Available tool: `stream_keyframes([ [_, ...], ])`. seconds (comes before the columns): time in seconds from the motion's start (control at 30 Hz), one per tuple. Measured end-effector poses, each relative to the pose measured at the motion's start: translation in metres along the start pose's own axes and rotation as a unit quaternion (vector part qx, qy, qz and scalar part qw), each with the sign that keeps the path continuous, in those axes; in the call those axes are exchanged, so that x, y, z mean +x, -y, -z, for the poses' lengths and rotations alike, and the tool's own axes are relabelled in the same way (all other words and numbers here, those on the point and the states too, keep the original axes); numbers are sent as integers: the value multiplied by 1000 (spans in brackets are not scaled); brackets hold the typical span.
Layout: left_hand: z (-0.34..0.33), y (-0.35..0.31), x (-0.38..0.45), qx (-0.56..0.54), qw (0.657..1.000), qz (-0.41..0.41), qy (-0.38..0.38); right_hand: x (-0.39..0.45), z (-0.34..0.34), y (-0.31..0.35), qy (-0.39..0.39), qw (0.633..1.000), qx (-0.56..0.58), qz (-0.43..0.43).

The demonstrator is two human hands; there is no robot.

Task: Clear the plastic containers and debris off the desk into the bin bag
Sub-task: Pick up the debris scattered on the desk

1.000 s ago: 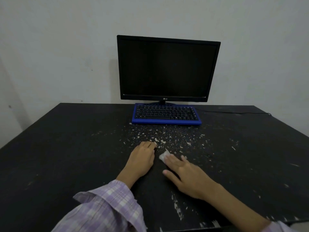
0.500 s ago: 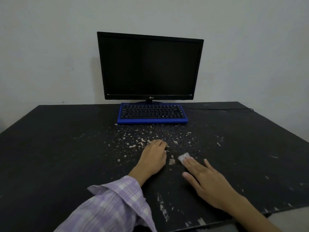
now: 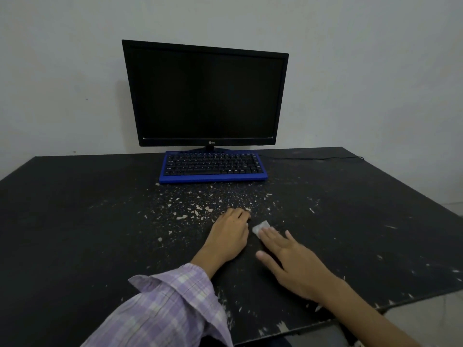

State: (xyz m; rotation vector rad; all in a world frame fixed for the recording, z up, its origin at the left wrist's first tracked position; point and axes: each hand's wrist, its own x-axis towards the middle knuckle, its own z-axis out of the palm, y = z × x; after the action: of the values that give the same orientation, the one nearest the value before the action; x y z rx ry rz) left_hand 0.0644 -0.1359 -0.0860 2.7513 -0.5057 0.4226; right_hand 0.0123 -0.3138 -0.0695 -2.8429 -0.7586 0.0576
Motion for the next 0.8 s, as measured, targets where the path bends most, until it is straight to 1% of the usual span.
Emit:
stream_keyframes([
  [0.07,0,0,0,-1,1000,1,3,-14,1,-8,7,1000,-19,-8],
  [0.2,2,-1,-1,-1,1000,1,10,-4,8,-34,-17,994,-44,-103],
  [0.27,2,-1,-1,-1,1000,4,8,12,6,-32,-27,991,-33,-126],
  [0.33,2,-1,-2,-1,1000,4,6,23,1,-18,-26,994,-9,-107],
  [0.43,2,-2,-2,2,1000,0,4,15,-7,1,-25,999,15,-42],
  [0.5,2,-2,-2,-1,1000,-2,2,0,-4,-3,-17,1000,16,-18],
  [0.53,2,-1,-2,-3,1000,-2,2,-8,-2,-9,-15,1000,11,-20],
  [0.6,2,0,-1,-6,1000,-3,1,-21,3,-28,-25,998,6,-52],
  [0.67,1,0,-1,-8,1000,-5,3,-22,7,-47,-42,993,-4,-111],
  [0.73,1,1,-1,-10,1000,-6,1,-14,8,-52,-50,986,-19,-160],
  [0.8,1,0,-1,-14,1000,-6,-4,-5,4,-41,-55,986,-31,-157],
])
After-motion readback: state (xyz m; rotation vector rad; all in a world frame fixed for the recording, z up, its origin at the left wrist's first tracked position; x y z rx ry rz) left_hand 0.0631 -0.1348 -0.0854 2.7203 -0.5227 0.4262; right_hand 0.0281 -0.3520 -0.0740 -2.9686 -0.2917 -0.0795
